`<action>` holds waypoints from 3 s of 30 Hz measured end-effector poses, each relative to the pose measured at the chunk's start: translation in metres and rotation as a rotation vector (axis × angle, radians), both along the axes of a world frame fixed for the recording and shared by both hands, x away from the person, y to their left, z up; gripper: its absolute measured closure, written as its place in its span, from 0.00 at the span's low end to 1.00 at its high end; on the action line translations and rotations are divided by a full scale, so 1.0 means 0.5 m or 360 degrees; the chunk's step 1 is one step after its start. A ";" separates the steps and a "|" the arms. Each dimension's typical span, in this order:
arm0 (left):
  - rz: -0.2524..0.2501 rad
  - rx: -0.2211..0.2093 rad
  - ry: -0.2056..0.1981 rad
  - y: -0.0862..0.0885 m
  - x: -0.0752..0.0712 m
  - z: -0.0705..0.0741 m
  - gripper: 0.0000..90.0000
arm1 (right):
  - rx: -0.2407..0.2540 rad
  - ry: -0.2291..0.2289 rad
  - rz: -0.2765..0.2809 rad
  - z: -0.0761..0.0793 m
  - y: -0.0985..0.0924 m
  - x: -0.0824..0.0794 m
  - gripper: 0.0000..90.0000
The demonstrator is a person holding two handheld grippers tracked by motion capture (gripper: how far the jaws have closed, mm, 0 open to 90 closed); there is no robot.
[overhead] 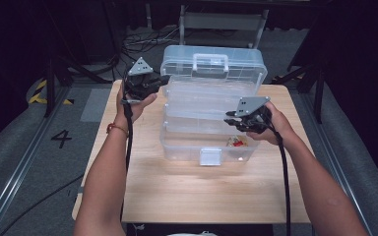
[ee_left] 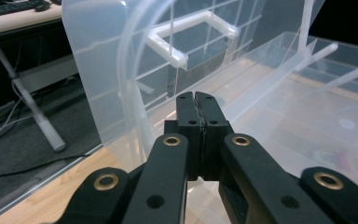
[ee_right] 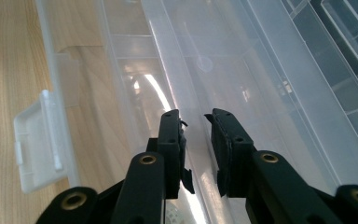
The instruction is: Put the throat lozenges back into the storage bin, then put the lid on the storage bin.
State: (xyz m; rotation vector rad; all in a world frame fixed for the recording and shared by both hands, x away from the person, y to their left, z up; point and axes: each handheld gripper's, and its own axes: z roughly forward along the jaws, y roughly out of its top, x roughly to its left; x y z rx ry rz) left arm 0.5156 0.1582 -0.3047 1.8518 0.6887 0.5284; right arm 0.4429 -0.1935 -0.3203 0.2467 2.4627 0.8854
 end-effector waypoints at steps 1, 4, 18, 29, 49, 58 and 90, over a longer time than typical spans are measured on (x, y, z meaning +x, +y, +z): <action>0.0003 -0.0008 0.0002 0.002 0.002 0.001 1.00 | -0.0001 0.0001 -0.0002 -0.001 0.000 -0.001 0.83; 0.0011 -0.0020 -0.0010 0.005 0.006 0.001 1.00 | 0.0001 0.0002 -0.0003 -0.003 0.000 -0.005 0.83; -0.0025 0.0000 -0.0042 0.012 -0.017 0.020 1.00 | -0.0034 -0.0030 -0.0038 -0.010 0.000 -0.019 0.81; -0.0058 0.0088 -0.0098 0.016 -0.052 0.032 1.00 | 0.0049 -0.0007 -0.0075 -0.010 -0.036 -0.032 0.82; -0.0106 0.0294 -0.0188 0.004 -0.085 0.032 1.00 | 0.0127 0.0058 -0.0108 -0.003 -0.085 -0.044 0.88; -0.0133 0.0253 -0.0168 0.006 -0.095 0.022 1.00 | 0.0193 0.0050 -0.0128 -0.010 -0.108 -0.058 0.88; -0.0151 0.0259 -0.0148 0.007 -0.146 -0.001 1.00 | 0.0401 0.0056 -0.0300 -0.049 -0.225 -0.111 0.84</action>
